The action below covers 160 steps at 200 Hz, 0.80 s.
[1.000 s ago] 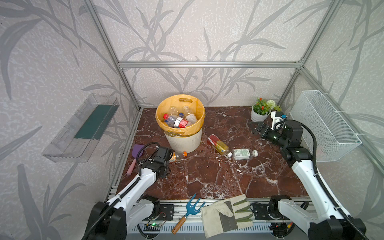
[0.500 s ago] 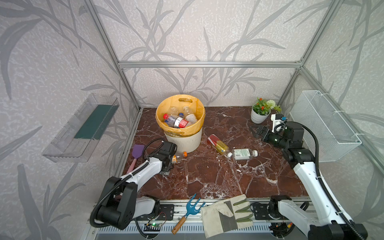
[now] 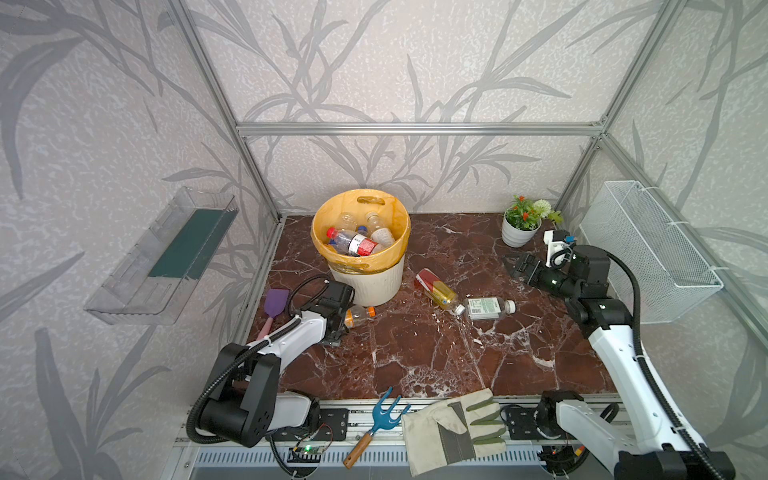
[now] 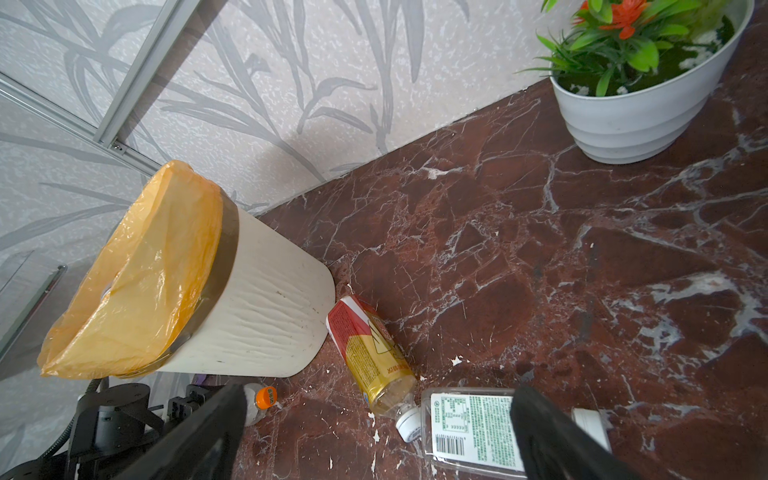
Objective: Throw the plastic bottles in the bin
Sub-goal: 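Lift the orange-labelled bottle and carry it over the bin with the left gripper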
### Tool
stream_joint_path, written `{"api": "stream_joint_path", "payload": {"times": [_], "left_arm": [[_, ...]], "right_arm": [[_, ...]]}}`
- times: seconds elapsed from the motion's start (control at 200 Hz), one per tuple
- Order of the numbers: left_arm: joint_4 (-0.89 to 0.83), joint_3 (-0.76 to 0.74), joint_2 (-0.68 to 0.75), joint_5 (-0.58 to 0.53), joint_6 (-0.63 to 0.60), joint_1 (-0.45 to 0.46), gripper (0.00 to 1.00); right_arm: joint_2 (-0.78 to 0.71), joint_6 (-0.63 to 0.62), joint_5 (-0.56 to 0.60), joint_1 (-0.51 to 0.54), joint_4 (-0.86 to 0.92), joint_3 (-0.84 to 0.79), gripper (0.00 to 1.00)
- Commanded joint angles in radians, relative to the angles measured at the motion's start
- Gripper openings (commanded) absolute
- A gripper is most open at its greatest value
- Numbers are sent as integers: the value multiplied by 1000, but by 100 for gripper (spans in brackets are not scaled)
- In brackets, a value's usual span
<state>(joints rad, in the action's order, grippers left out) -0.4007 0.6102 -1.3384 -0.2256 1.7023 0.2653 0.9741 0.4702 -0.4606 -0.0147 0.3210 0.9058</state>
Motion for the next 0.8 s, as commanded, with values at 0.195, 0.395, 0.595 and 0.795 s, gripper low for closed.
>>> {"api": "stream_joint_path", "payload": {"times": [0.195, 0.395, 0.595, 0.795], "left_arm": [[-45, -54, 40, -23, 35, -17, 64], [-90, -72, 132, -56, 28, -24, 59], [-198, -79, 315, -100, -18, -24, 55], [-303, -112, 571, -102, -79, -21, 46]], "right_arm": [[-35, -16, 0, -15, 6, 3, 99], [-38, -13, -6, -21, 5, -5, 99], [-44, -10, -8, -21, 4, -9, 99], [-52, 1, -7, -21, -10, -15, 99]]}}
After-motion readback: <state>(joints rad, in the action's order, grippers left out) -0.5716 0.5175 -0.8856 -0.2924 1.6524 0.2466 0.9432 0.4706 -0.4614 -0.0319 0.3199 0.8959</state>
